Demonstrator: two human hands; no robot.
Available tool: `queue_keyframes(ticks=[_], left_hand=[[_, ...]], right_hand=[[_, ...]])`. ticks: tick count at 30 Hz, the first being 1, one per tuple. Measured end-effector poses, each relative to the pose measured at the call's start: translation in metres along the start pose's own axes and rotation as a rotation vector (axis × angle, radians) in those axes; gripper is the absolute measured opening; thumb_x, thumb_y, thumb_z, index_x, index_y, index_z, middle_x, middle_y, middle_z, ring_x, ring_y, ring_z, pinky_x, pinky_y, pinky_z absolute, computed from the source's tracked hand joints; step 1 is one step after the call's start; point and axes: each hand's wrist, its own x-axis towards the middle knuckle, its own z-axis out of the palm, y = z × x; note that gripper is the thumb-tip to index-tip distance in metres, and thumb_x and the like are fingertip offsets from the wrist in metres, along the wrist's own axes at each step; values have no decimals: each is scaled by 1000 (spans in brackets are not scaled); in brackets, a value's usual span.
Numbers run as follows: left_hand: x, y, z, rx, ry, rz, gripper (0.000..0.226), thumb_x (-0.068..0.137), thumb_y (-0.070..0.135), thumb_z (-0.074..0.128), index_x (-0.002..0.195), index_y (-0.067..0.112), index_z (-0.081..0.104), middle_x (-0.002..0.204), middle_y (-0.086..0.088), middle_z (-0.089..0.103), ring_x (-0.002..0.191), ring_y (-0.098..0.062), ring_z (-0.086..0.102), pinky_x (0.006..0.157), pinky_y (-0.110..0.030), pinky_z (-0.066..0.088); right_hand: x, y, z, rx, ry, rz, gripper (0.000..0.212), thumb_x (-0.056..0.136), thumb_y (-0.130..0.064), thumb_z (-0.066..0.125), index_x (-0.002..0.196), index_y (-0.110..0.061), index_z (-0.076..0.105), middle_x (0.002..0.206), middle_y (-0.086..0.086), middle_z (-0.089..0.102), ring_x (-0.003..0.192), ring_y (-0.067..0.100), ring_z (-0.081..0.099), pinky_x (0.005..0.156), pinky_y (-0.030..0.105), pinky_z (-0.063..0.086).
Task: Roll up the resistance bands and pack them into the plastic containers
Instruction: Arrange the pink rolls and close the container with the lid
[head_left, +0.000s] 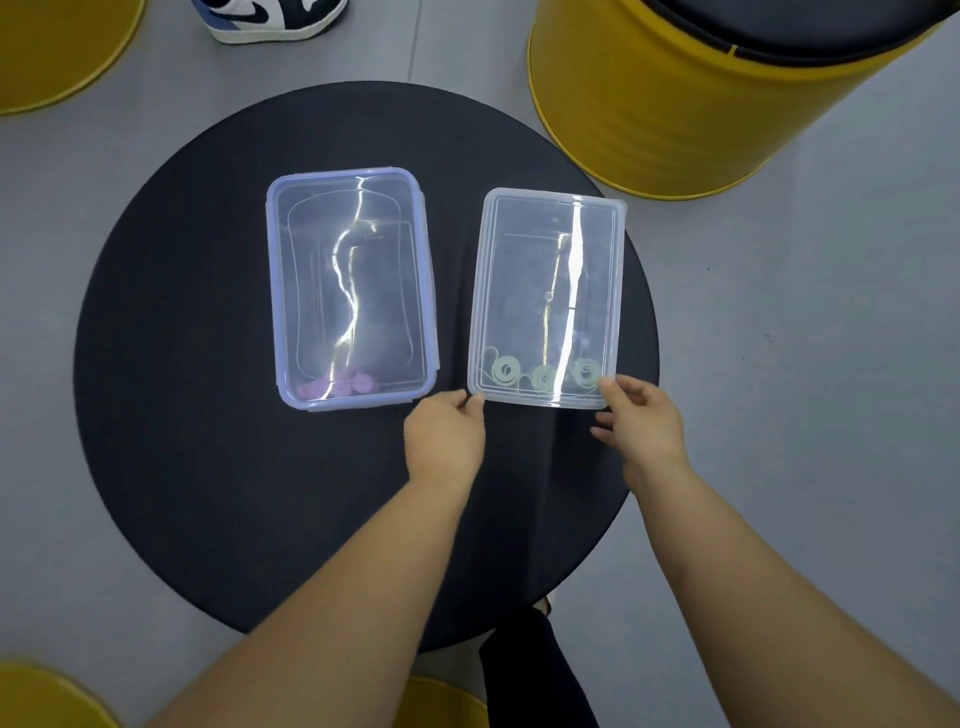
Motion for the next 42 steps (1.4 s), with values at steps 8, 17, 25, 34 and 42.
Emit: queue_keyframes(ticks=[8,17,25,34,42], left_hand=[[-3,1,19,-900,55,-380,33,85,16,68,116,3,63,102,-10,67,89,-20,67,72,-23,55],[5,3,17,-1061,23,-452,14,85,7,67,98,2,65,87,-6,68,78,-13,66,74,-23,55],[5,6,17,-1009,46,-438,12,86,7,66,96,2,66,89,-7,67,79,-14,66,77,-24,55],[-10,0,-22,60,359,246,19,90,22,55,105,21,66,100,1,61,94,-20,57,78,-29,44],[50,-9,-60,648,212,149,76,87,68,36,148,41,0,157,-5,-18,143,-34,-18,112,-58,-3]], right_hand=[[1,4,1,101,10,-4,22,91,-15,61,111,-7,57,94,7,59,68,13,57,61,22,55],[5,4,-1,137,8,5,27,88,-11,65,113,-4,60,98,7,61,79,16,60,72,24,54],[10,4,-3,128,0,16,27,86,-12,68,111,-3,62,97,8,63,84,19,62,73,26,54],[15,-17,1,22,-146,-11,26,96,-25,52,122,-22,56,113,0,62,97,19,63,72,33,55],[15,-26,16,89,-77,-24,26,98,-17,49,121,-18,60,112,6,66,94,22,65,61,27,54]])
